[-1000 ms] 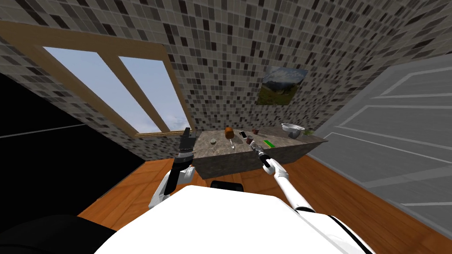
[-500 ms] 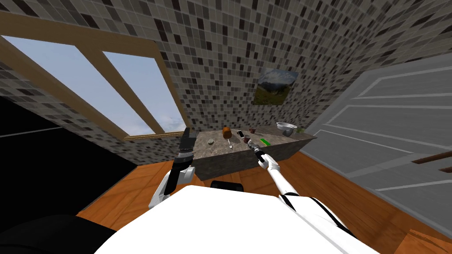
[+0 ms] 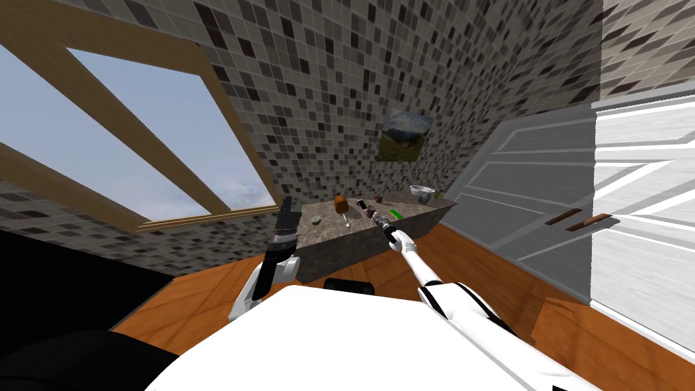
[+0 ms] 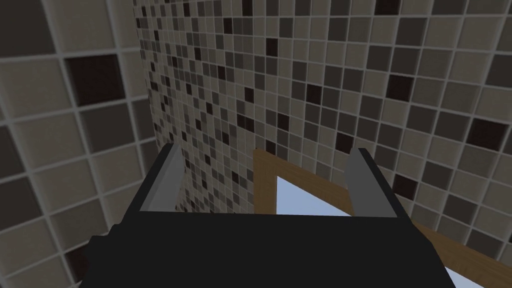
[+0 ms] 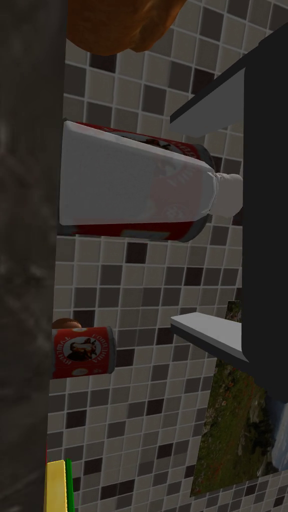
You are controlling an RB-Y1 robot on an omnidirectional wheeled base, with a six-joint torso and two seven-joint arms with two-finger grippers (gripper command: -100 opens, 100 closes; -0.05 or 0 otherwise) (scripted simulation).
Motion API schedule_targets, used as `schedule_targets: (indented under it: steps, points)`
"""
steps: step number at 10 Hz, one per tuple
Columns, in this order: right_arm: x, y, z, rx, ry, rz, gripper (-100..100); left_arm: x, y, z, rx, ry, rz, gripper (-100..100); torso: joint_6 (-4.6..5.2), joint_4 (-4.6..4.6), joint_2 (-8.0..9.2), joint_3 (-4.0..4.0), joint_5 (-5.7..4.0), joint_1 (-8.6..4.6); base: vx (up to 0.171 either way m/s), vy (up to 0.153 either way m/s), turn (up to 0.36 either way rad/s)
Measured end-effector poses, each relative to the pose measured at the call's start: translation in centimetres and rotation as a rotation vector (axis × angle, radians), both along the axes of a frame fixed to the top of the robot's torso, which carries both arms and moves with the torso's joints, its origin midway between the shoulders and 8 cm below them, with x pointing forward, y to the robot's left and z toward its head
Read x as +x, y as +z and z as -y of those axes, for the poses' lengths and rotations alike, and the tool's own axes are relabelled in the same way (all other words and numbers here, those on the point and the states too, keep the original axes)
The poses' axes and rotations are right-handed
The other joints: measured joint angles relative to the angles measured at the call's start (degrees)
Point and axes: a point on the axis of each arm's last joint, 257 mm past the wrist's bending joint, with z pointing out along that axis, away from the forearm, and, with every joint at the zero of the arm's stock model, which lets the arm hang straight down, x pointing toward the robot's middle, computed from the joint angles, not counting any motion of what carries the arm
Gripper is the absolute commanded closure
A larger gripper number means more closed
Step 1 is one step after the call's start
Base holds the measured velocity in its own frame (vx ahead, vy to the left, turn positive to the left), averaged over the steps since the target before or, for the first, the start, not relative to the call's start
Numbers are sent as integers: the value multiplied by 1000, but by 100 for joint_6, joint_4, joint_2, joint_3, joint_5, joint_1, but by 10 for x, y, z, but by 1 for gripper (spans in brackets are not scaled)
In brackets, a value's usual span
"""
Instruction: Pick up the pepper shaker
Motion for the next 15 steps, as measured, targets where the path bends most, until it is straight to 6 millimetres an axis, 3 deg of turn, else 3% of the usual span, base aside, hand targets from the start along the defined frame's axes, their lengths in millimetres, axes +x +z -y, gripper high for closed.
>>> schedule_targets:
  steps: [1,2,3,5,6,10,11,12,15]
  points:
    - [8,5,-7,-4,12,9,-100,0,0,0,0,0,0,0,-2,0,-2,-1,2,7,2,-35,-326]
    - [11,5,-33,-20,53,7,-100,0,0,0,0,0,0,0,7,-1,-2,-1,0,1,-4,-26,-199]
    - [15,10,-45,-28,73,10,-100,0,0,0,0,0,0,0,1,0,0,0,1,1,-6,-13,26]
    - [29,24,-52,-30,85,27,-100,0,0,0,0,0,0,0,-1,0,-1,0,3,11,-1,-3,14]
    - [30,25,-53,-32,87,29,100,0,0,0,0,0,0,0,1,-1,0,0,2,12,0,0,0]
    - [30,25,-52,-36,86,28,100,0,0,0,0,0,0,0,-3,-2,-1,-1,-4,4,0,0,-4]
    - [30,25,-52,-36,86,28,0,0,0,0,0,0,0,0,-3,-2,-1,-1,-4,5,0,0,0]
    - [30,25,-52,-36,86,28,100,0,0,0,0,0,0,0,-4,-2,-2,-2,-4,6,8,39,359]
    - [14,21,8,-3,-5,36,100,0,0,0,0,0,0,0,-27,-22,-24,-23,-10,25,7,38,237]
